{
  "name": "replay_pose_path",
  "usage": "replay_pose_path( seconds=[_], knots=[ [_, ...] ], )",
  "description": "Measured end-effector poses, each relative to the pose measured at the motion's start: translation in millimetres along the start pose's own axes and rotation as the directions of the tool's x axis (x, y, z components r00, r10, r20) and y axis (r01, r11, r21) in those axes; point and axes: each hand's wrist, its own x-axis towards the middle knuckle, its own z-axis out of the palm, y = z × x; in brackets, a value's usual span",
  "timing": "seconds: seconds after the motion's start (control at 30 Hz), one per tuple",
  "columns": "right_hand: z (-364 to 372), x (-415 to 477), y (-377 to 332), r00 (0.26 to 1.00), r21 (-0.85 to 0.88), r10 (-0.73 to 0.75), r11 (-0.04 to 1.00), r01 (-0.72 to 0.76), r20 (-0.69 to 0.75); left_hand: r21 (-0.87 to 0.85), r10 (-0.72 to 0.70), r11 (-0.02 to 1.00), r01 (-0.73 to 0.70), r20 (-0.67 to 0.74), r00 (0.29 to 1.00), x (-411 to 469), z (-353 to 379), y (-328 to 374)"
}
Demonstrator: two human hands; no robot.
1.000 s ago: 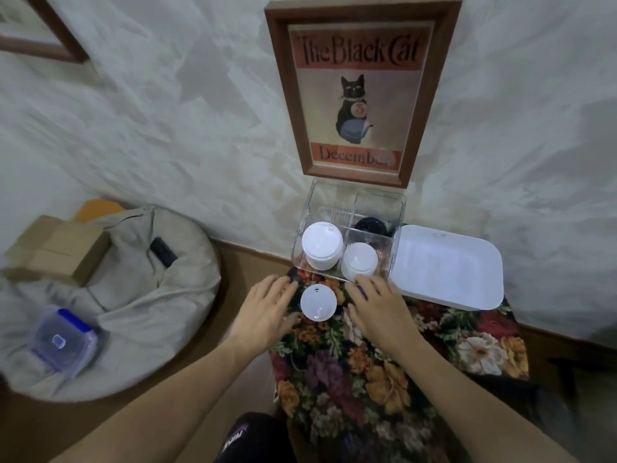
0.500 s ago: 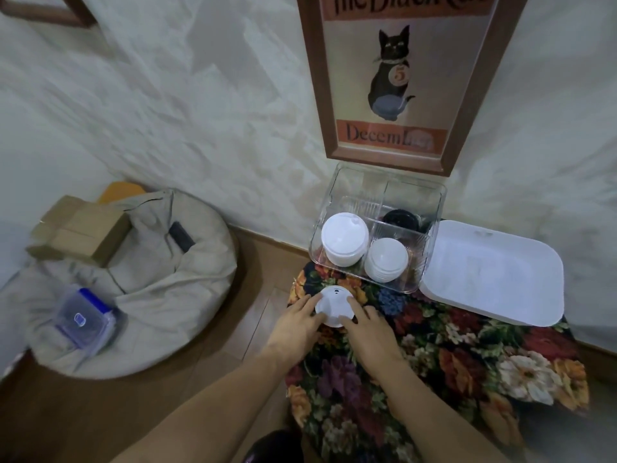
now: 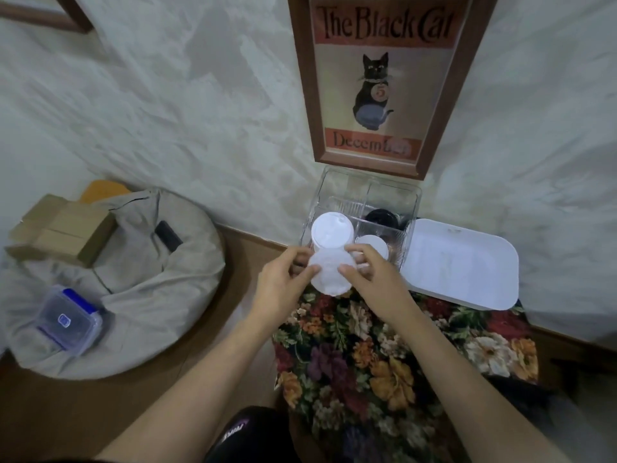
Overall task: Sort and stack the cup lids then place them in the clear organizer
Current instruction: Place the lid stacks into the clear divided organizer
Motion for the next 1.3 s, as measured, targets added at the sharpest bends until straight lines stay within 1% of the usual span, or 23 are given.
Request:
replay_pose_path(
  seconds=[0.07,0.17,0.3,0.4,0.63,1.03,1.2,1.3],
  knots=[
    [-7.3,10.1,-11.4,0.997,0.001,-0.012,1.000,0.012,-0.074,-0.014,-0.005,1.000,0.005,-0.043,0.999,12.3,-1.5,11.0],
    [-8.8,31.0,-18.8,0.983,-0.023,-0.025,1.000,0.021,-0.183,0.073,0.005,0.997,0.000,-0.068,0.998,32.7,0.1,21.1],
    [-5.1,58.1,-23.4,0.968,-0.099,-0.033,0.995,0.008,-0.249,0.203,0.047,0.979,-0.032,-0.067,0.997,55.4,8.1,19.3],
    [-3.5,73.4,-23.0,0.968,-0.129,-0.022,0.992,-0.011,-0.252,0.251,0.067,0.967,-0.040,-0.099,0.993,66.8,15.4,12.9],
    [-0.2,94.1,-8.6,0.973,-0.190,0.048,0.977,-0.092,-0.227,0.182,-0.049,0.981,0.065,-0.087,0.995,82.5,29.4,1.7],
    [4.1,109.1,3.0,0.977,-0.194,0.099,0.972,-0.136,-0.190,0.159,-0.097,0.982,0.106,-0.064,0.993,95.2,34.2,-6.6],
    [9.4,106.6,3.8,0.977,-0.213,0.069,0.971,-0.112,-0.201,0.215,-0.044,0.975,0.058,-0.069,0.997,93.3,36.0,-11.1],
    [10.0,104.6,3.1,0.977,-0.217,0.061,0.970,-0.106,-0.206,0.250,-0.013,0.968,0.022,-0.037,0.999,88.8,34.6,-12.2]
  ],
)
